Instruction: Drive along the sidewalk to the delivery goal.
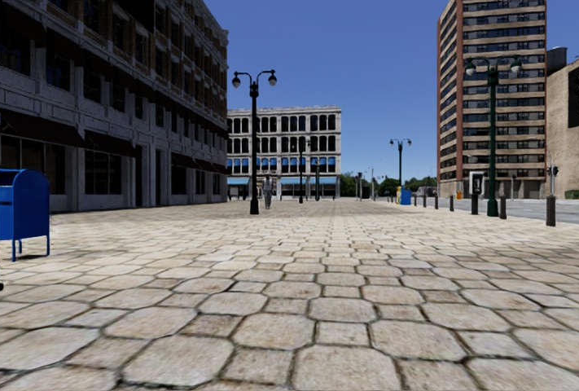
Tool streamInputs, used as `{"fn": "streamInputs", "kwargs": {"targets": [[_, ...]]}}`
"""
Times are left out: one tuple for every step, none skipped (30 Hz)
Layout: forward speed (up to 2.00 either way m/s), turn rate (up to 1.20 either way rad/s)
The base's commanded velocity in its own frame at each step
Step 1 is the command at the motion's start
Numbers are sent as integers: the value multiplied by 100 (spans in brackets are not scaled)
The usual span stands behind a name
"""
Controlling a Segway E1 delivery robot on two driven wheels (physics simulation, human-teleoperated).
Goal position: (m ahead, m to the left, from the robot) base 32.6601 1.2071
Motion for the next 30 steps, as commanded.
{"fn": "streamInputs", "kwargs": {"targets": [[200, 0], [200, 0], [200, 0], [200, 0], [200, 0], [200, 0], [200, 0], [200, 0], [200, 0], [200, 0], [200, 0], [200, 0], [200, 0], [200, 0], [200, 0], [200, 0], [200, 0], [200, 0], [200, 0], [200, 0], [200, 0], [200, 0], [200, 0], [200, 0], [200, 10], [200, 10], [200, 39], [200, 60], [200, 69], [200, 72]]}}
